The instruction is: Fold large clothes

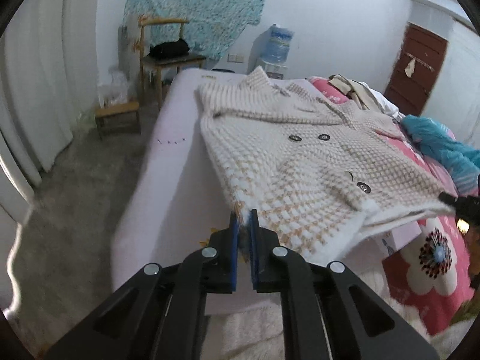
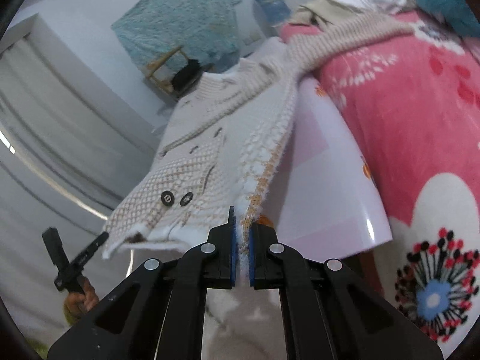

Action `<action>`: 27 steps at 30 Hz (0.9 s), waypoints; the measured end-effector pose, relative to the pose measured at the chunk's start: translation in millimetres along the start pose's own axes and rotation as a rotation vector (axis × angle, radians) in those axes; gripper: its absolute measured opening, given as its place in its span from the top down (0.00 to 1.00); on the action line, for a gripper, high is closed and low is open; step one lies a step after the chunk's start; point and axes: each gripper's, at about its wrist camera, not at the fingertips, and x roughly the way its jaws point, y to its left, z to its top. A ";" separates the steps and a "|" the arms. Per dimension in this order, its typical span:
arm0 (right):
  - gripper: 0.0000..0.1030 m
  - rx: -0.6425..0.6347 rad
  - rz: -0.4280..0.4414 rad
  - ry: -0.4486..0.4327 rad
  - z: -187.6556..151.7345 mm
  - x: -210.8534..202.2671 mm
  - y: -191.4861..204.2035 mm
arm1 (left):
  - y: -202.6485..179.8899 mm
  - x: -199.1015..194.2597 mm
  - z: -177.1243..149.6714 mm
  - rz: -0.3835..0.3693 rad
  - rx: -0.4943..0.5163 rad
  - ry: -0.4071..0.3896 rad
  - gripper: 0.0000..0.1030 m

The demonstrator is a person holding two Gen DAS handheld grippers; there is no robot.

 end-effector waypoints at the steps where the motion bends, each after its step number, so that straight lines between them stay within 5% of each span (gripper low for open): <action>1: 0.96 -0.002 -0.001 0.007 -4.3 -3.6 -1.1 | 0.7 -4.6 -2.5 -0.003 0.011 0.009 0.94; 6: 0.95 0.173 -0.026 0.177 -52.9 28.9 -51.8 | 11.9 17.2 -45.1 0.011 0.004 0.197 0.93; 9: 0.83 0.196 -0.199 0.274 -72.1 55.0 -77.9 | 18.6 44.1 -67.9 0.078 0.037 0.290 0.90; 11: 0.80 0.155 -0.286 0.266 -69.7 49.1 -78.9 | 27.4 46.1 -70.1 0.157 0.063 0.308 0.90; 13: 0.68 0.105 -0.306 0.209 -60.8 31.3 -73.2 | 34.3 33.0 -62.4 0.117 0.039 0.279 0.90; 18: 0.53 -0.124 -0.265 0.117 -43.2 21.1 -22.6 | 13.3 19.1 -49.4 -0.017 0.078 0.221 0.81; 22: 0.45 -0.397 -0.135 0.192 -51.2 68.1 41.4 | -48.0 28.0 -47.4 -0.232 0.232 0.213 0.56; 27: 0.43 -0.789 -0.134 0.258 -89.5 120.2 95.6 | -108.9 49.3 -59.0 -0.212 0.491 0.191 0.54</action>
